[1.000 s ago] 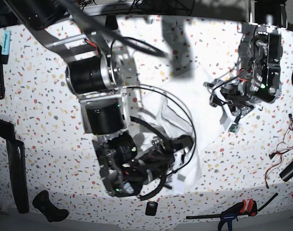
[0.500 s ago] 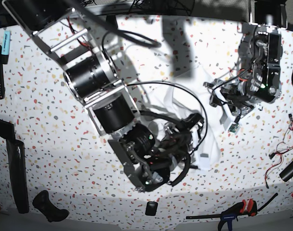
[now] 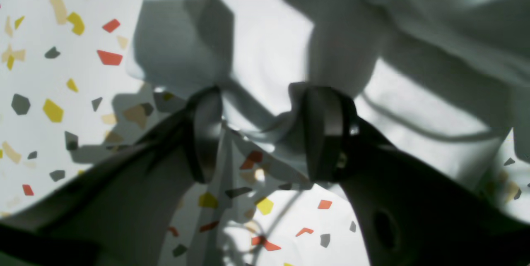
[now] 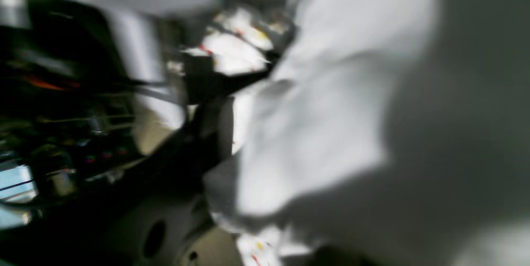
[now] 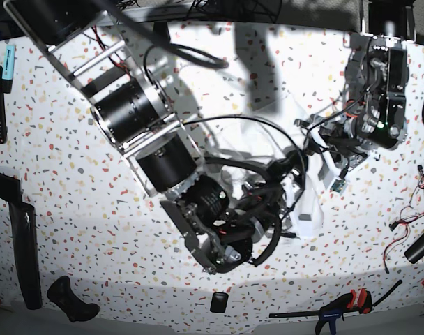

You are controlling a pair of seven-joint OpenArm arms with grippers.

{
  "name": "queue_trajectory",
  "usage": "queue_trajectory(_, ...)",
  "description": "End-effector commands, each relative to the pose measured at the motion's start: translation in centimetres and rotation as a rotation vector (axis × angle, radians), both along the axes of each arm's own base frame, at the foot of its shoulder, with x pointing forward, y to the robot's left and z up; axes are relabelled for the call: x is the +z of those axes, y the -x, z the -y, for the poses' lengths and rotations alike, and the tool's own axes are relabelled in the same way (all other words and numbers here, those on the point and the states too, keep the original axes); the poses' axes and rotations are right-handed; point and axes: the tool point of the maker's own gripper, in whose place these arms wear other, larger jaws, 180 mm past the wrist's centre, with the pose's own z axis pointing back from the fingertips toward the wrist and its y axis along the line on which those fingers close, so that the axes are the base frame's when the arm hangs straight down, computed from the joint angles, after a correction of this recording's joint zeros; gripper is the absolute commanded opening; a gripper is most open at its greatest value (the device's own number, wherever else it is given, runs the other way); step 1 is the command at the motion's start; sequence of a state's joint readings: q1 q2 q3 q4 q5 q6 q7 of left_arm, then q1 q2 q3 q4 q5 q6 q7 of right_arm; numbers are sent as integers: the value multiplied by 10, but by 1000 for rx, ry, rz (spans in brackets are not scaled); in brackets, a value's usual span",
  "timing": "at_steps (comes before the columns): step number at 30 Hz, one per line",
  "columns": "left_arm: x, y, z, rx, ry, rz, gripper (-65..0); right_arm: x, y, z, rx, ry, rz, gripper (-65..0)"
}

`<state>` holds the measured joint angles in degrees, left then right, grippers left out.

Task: Fold the T-shirt properly
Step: 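Carry the lifted end with the right gripper over onto the left gripper's fold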

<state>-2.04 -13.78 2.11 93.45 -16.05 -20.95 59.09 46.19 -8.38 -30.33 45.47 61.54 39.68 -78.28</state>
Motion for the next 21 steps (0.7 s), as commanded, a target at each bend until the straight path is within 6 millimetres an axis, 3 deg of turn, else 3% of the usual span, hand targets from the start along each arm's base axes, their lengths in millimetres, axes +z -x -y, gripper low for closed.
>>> queue_trajectory(1, 12, -10, 0, -2, 8, 46, -345, 33, -5, -15, 7, -102, 10, -361)
queue_trajectory(10, 12, -9, 0, -3, 7, 46, -345, 81, 14, -31, 55, -356, -140, -361)
queue_trajectory(15, 12, -10, 0, -3, 5, 46, -345, 92, 10, -32, 66, -364, -103, -361)
queue_trajectory(21, 10, -10, -9, 2, -51, 43, -345, 136, -3, -34, 102, -402, 30, -361)
